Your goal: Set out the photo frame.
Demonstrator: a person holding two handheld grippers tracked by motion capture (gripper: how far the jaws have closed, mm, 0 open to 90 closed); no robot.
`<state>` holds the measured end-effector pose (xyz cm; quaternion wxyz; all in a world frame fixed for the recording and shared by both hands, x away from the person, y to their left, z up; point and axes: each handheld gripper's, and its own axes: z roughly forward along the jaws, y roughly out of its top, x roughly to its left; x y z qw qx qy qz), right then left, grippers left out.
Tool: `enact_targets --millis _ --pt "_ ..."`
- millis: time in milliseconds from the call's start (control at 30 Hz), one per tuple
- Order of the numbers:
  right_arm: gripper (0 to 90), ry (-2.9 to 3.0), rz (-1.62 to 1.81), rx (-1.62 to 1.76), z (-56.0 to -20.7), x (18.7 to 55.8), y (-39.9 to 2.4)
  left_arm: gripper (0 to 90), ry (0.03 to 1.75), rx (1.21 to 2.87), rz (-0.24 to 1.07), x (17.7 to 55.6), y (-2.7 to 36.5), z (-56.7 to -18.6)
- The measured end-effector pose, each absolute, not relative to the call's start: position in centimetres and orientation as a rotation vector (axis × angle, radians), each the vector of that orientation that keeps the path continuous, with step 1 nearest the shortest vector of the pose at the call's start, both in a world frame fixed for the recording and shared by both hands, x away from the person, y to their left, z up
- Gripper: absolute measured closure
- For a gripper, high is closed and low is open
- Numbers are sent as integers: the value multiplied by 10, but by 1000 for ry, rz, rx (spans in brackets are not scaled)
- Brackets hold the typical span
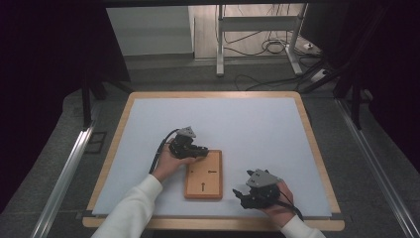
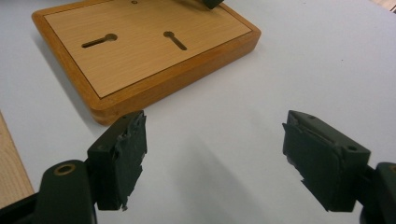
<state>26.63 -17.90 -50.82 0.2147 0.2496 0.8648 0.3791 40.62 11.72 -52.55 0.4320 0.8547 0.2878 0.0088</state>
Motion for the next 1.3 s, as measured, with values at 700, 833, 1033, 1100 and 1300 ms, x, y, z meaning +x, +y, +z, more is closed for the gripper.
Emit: enact_targets --millis 700,833,1033,1100,1300 --pt "92 2411 969 541 -510 245 -139 814 740 2113 -98 418 121 -526" --pt "92 2421 936 498 -513 243 -129 814 747 2107 -112 419 122 -526" --pt "104 2410 807 416 -523 241 -102 812 753 2100 -133 421 123 -526" --pt "114 2403 781 406 -526 241 -94 812 757 2095 -145 422 123 -526" --pt "167 2331 748 344 -529 244 -81 810 757 2088 -167 424 124 -527"
